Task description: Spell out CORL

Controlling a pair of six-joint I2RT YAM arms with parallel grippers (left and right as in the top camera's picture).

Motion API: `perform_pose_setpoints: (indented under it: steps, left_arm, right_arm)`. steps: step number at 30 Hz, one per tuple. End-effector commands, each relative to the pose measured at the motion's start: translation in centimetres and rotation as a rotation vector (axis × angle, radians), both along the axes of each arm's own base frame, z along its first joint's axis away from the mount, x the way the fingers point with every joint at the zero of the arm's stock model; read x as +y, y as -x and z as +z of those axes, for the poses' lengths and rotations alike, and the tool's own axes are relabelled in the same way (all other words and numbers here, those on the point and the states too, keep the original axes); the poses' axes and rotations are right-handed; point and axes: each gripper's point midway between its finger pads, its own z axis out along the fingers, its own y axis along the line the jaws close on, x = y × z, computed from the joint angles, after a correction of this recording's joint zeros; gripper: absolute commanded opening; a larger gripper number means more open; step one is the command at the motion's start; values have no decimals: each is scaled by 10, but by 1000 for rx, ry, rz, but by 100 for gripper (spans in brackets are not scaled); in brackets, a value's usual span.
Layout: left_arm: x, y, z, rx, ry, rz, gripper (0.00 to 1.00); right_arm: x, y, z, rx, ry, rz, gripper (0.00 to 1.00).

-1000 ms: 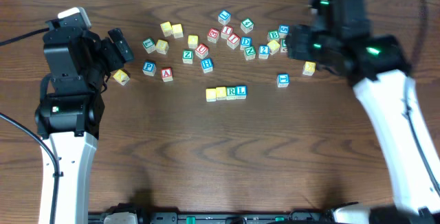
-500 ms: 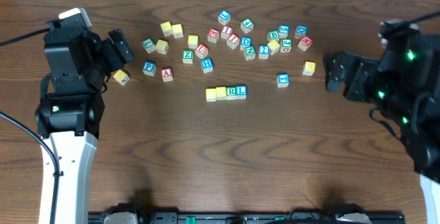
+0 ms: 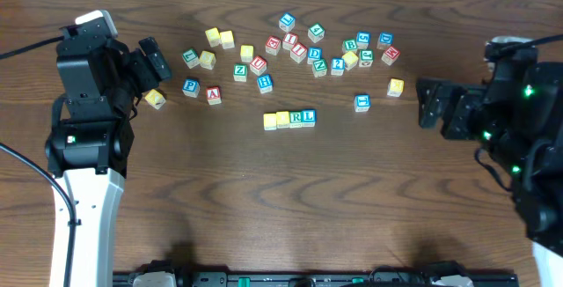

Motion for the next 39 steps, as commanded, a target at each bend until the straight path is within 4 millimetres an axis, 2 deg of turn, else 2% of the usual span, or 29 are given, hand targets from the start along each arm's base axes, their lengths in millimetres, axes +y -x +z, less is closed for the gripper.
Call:
perform_pose_setpoints:
  steps: [1,7,9,14,20,30,39]
  left_arm:
    - [3,-2,9,-19,-10,9,98]
    - [3,-2,9,-19,-10,9,97]
    - [3,-2,9,-19,-10,9,98]
    - [3,-2,9,-19,-10,9,98]
    - [3,-2,9,-19,-10,9,98]
    - [3,-2,9,-19,-10,9,98]
    - [3,-2,9,-19,-10,9,98]
  right_arm:
    - [-6,2,-21,-68,69,19,99]
    - [-20,6,-64,-285,44,-33,99]
    - [-29,14,-90,-361,40,-63,99]
    - [-41,35,-140,-451,7,-125,99]
    - [-47,45,-177,-493,4,-149,99]
    - [-49,41,-210,-503,6,-158,99]
    - [-50,40,-211,-525,25,-155,99]
